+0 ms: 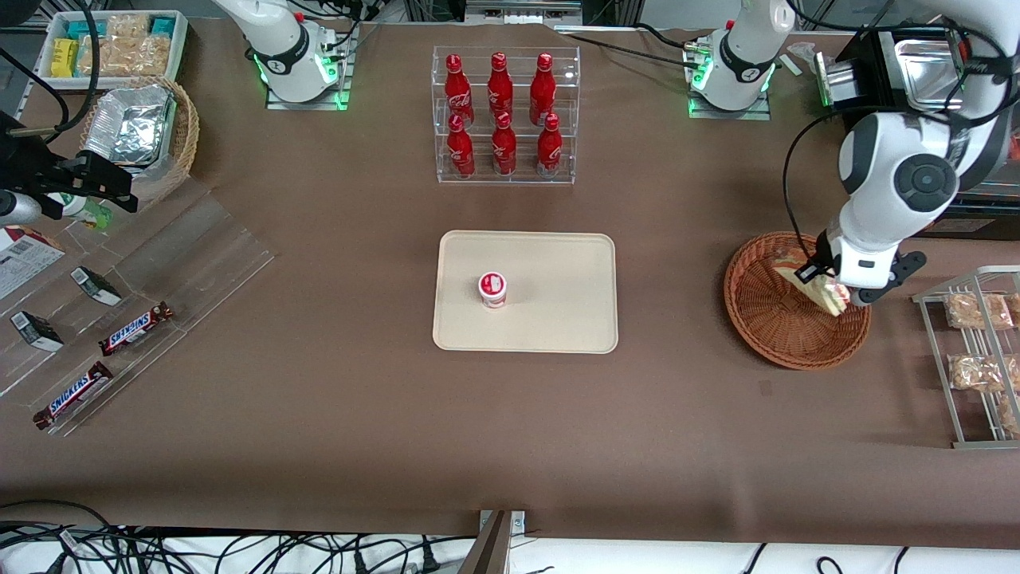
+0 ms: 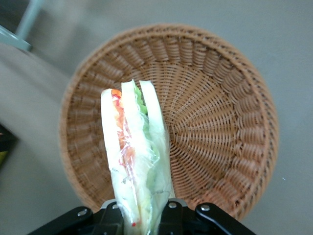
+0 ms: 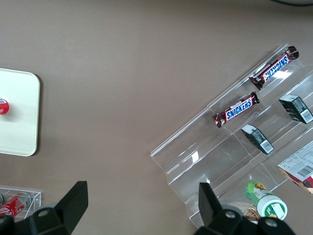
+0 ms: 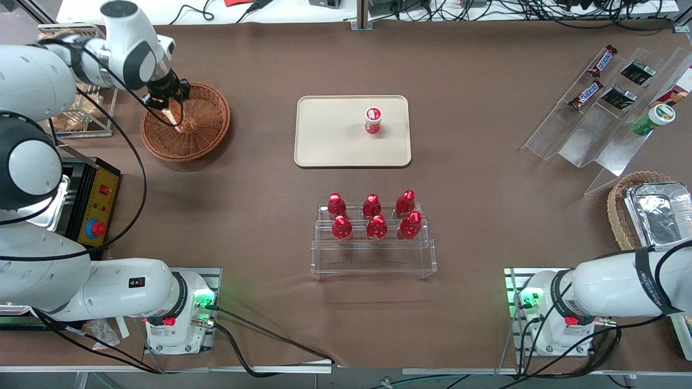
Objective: Place sandwich from basket to tray
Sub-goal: 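Carry the sandwich with the left gripper over to the cream tray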
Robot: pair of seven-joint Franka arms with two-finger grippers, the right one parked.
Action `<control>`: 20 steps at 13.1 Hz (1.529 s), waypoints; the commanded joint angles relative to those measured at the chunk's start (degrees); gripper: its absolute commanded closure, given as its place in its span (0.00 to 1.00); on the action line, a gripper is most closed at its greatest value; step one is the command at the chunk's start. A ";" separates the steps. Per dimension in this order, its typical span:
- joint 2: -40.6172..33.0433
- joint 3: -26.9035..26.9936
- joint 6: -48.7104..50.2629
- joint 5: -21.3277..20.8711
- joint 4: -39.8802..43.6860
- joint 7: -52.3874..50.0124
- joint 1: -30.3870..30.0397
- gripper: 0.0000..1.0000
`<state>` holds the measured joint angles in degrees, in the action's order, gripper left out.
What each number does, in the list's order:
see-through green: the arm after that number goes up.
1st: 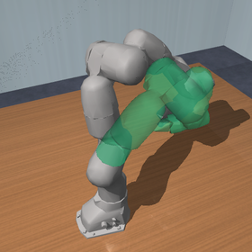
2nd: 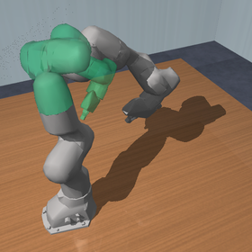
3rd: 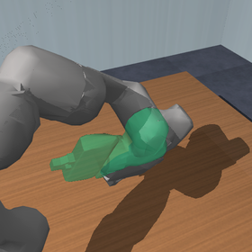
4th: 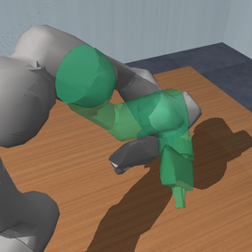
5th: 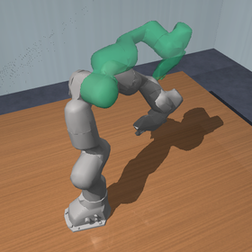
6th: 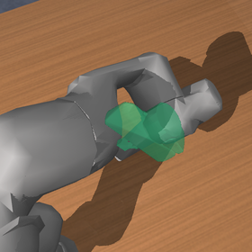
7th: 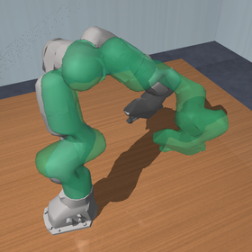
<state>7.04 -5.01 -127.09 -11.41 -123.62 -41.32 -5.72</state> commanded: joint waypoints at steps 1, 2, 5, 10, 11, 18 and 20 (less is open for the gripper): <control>-1.06 -2.45 10.42 1.64 7.66 4.56 0.01 1.00; -0.97 -2.90 14.72 3.22 11.18 6.32 0.09 1.00; -0.88 -5.44 21.78 7.53 17.78 13.43 0.18 1.00; -0.88 -10.71 27.06 12.54 24.65 25.91 0.18 1.00; -0.88 -12.55 27.59 12.81 25.27 27.68 0.18 1.00; 1.74 -24.86 23.65 14.48 26.24 32.09 0.27 1.00; 4.11 -27.32 20.59 14.40 26.07 31.65 0.36 1.00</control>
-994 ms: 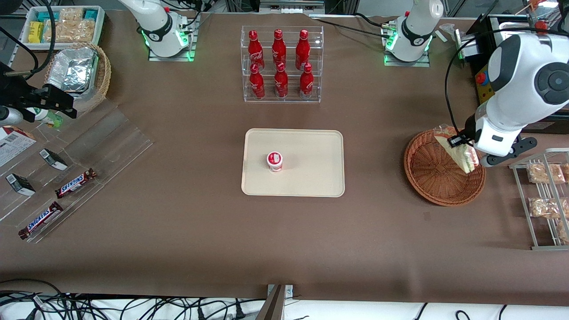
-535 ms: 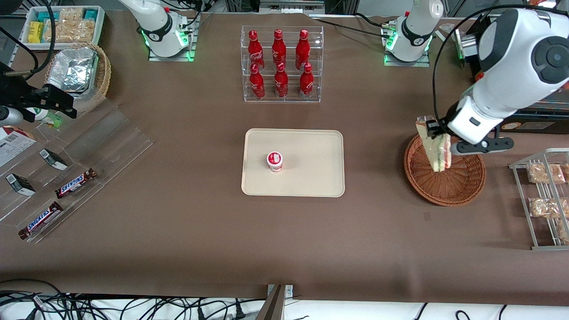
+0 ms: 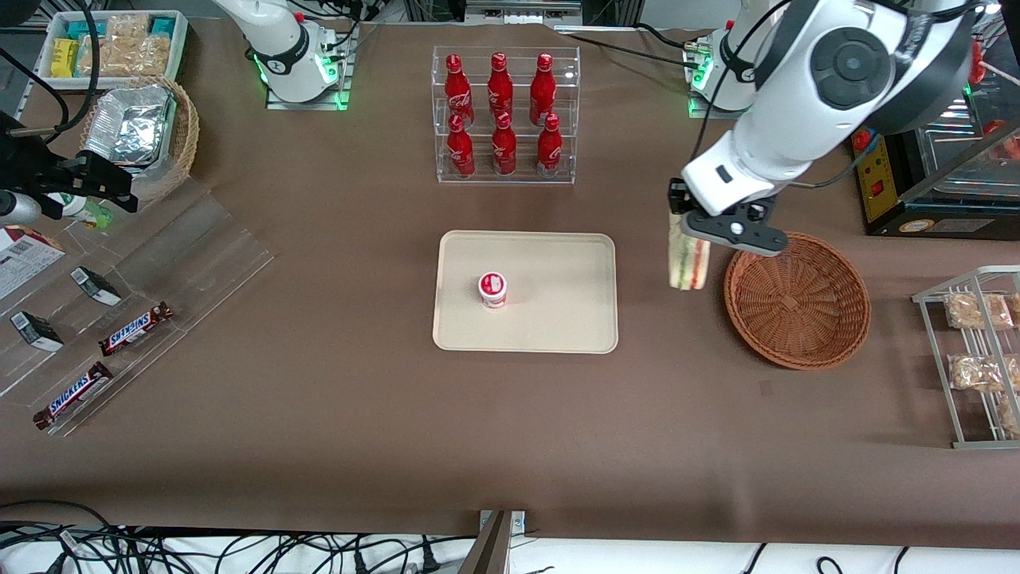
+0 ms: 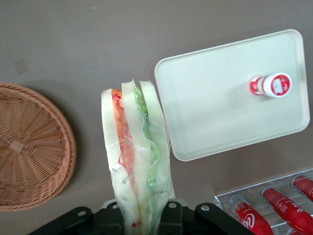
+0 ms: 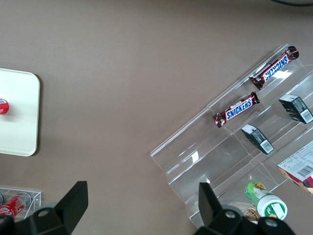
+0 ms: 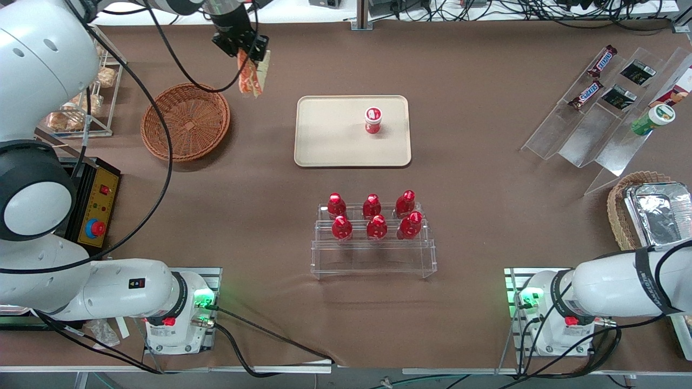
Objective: Place sandwich from basket to tray
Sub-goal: 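Carry the sandwich with the left gripper over to the cream tray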
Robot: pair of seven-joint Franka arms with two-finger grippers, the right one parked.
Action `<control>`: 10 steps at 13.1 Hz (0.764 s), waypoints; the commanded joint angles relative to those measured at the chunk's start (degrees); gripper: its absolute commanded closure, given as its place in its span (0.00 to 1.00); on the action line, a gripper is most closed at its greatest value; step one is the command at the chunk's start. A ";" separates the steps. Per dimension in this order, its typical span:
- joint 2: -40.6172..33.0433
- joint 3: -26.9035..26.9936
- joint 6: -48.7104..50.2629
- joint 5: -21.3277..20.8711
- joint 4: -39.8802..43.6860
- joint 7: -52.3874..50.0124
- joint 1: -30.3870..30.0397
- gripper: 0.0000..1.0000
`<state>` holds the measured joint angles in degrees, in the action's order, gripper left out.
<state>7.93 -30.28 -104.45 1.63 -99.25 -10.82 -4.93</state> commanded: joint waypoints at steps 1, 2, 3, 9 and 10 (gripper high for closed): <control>4.53 -3.02 -3.64 0.92 1.52 -0.58 -0.34 1.00; 5.94 -3.55 -5.31 0.31 1.34 -2.86 0.62 1.00; 7.26 -3.47 -7.15 -0.13 1.16 -4.37 1.76 1.00; 17.89 -3.47 -16.12 -11.45 0.99 -16.57 8.35 1.00; 19.91 -3.47 -17.27 -14.52 0.99 -19.56 9.32 1.00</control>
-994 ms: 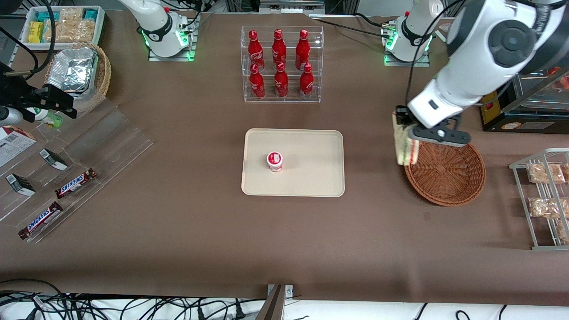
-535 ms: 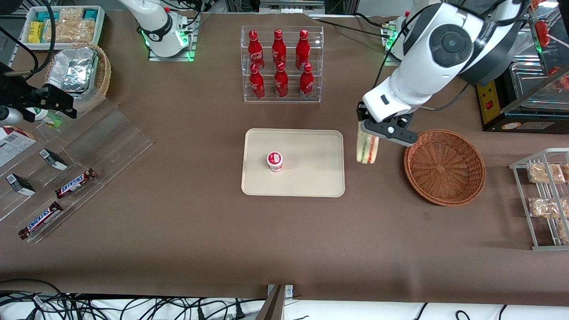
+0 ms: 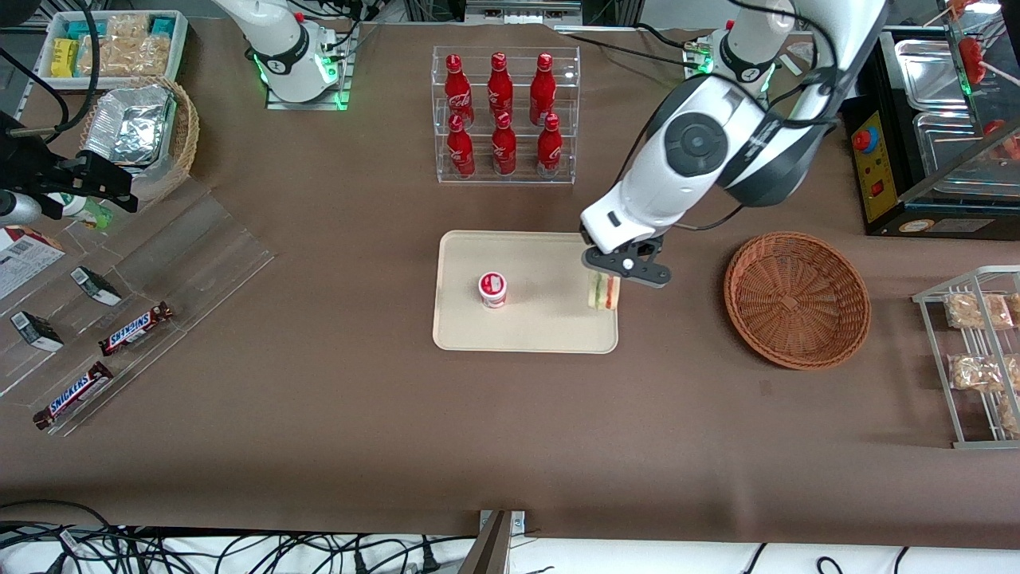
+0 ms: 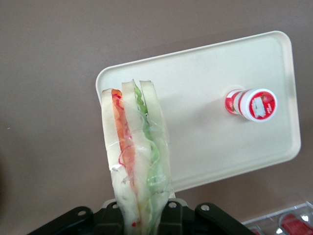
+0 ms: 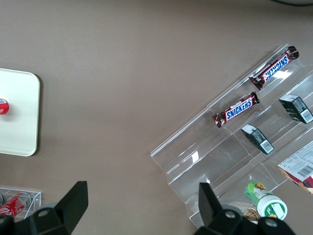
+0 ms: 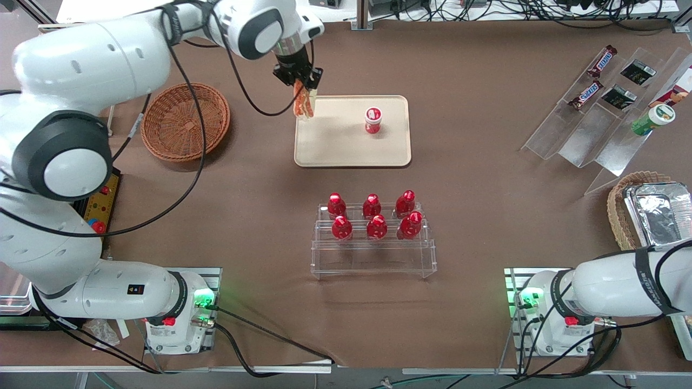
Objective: Place sandwich from basket to tray
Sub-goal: 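Carry the sandwich with the left gripper over to the cream tray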
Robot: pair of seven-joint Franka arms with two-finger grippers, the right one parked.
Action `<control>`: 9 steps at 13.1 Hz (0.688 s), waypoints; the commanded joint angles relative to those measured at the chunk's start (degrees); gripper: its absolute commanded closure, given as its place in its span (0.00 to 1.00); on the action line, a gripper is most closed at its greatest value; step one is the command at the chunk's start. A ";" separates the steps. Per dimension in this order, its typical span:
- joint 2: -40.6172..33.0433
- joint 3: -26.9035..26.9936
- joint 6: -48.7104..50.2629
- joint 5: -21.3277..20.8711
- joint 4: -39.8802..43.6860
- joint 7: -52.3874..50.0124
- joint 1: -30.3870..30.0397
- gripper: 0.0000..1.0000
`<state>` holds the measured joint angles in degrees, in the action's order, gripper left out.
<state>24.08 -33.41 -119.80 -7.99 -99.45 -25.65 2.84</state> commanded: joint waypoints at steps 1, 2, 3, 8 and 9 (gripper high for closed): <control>5.17 -0.34 -2.53 -7.10 1.27 -6.41 2.34 1.00; 6.41 -0.34 -2.89 -7.91 1.27 -6.60 2.78 1.00; 7.81 -0.25 -3.50 -8.53 1.19 -6.69 3.31 1.00; 13.00 -0.08 -6.32 -12.05 1.27 -7.04 3.93 1.00; 13.36 -0.07 -6.32 -12.05 1.27 -7.39 4.10 1.00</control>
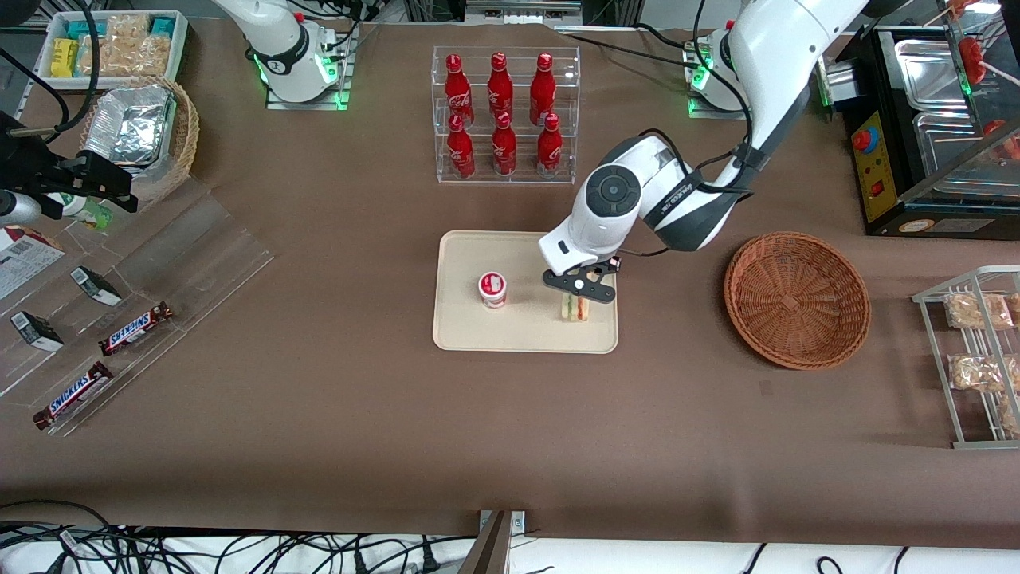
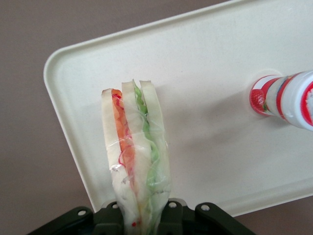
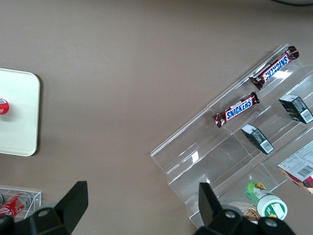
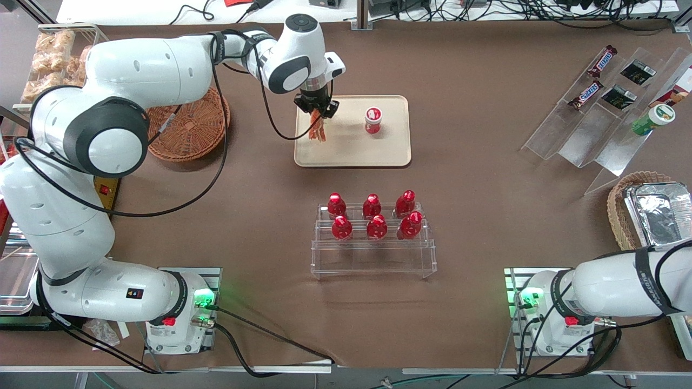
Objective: Place sandwich from basket to tray
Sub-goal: 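Carry the sandwich with the left gripper over to the cream tray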
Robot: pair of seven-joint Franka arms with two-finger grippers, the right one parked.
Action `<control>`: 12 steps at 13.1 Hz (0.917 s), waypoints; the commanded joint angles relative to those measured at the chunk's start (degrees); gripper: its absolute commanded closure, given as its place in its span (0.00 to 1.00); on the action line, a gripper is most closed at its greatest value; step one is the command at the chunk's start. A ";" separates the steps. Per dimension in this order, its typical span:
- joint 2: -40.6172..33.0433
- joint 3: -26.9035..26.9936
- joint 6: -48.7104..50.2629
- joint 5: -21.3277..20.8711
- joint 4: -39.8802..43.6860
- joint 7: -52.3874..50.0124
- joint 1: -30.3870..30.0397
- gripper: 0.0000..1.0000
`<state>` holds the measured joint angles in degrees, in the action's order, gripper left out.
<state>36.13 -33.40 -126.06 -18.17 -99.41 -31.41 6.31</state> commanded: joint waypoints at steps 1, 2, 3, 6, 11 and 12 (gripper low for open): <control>1.57 0.00 -0.06 -1.87 1.24 -1.72 0.72 1.00; 2.10 0.18 -0.06 -1.87 1.24 -1.72 1.15 1.00; 2.36 0.35 -0.06 -1.87 1.24 -1.72 1.16 1.00; 3.76 0.53 -0.06 -5.10 1.24 -4.60 1.33 1.00; 4.48 0.44 0.20 -7.23 1.24 -7.08 1.68 0.70; 4.39 0.44 0.29 -7.23 1.24 -7.95 1.68 0.61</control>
<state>40.14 -33.15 -126.26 -23.93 -99.29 -37.27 7.36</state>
